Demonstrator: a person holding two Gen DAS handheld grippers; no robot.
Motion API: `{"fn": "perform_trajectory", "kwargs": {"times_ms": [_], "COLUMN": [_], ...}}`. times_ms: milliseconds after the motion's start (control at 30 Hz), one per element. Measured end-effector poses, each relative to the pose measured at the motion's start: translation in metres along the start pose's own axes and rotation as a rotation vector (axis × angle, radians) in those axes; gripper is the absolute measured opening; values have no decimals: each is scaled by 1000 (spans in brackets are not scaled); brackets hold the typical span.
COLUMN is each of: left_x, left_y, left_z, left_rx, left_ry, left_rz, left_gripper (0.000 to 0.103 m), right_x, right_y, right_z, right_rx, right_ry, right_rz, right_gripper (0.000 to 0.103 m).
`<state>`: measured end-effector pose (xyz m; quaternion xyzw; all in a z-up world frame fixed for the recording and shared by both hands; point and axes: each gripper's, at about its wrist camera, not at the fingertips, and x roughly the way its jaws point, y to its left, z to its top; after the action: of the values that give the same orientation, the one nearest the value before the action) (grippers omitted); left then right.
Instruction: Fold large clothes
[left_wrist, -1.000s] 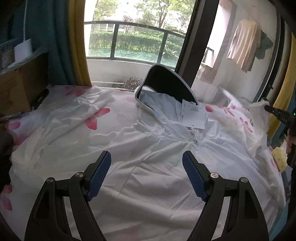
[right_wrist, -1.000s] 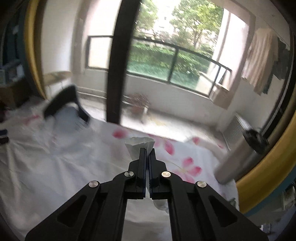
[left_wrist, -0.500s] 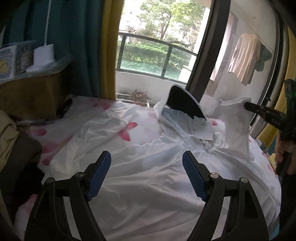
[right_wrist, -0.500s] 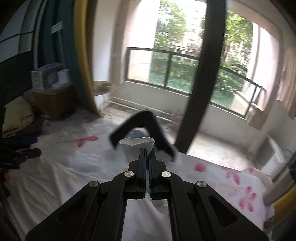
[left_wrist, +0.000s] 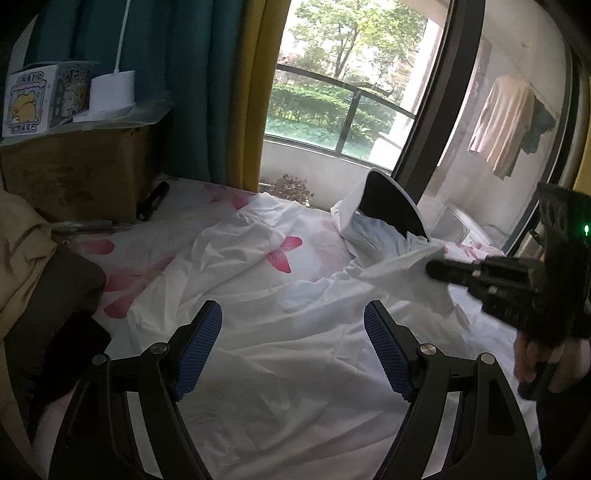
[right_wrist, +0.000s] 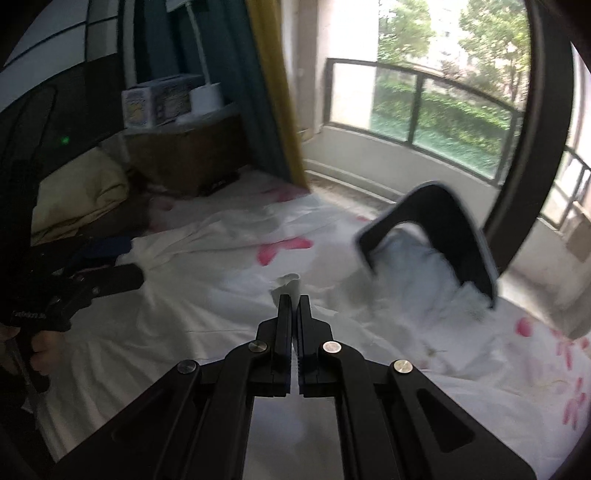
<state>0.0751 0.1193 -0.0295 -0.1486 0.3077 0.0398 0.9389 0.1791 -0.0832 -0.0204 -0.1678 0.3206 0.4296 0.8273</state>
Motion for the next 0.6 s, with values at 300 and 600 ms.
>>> {"fn": "perform_trajectory", "kwargs": {"times_ms": [300,600], "left_x": [8,38], "left_y": [-13,-47], "left_z": [0,-3], "left_rx": [13,93], "left_ry": [28,110], "left_rz": [17,-37], "left_gripper": [82,82], "right_x": [-14,-89], "right_y": [12,-81], "right_z": [-21,-106], "right_rx": [7,181], "right_ry": [30,43], "right_rz": [122,-256], "right_gripper": [71,71]}}
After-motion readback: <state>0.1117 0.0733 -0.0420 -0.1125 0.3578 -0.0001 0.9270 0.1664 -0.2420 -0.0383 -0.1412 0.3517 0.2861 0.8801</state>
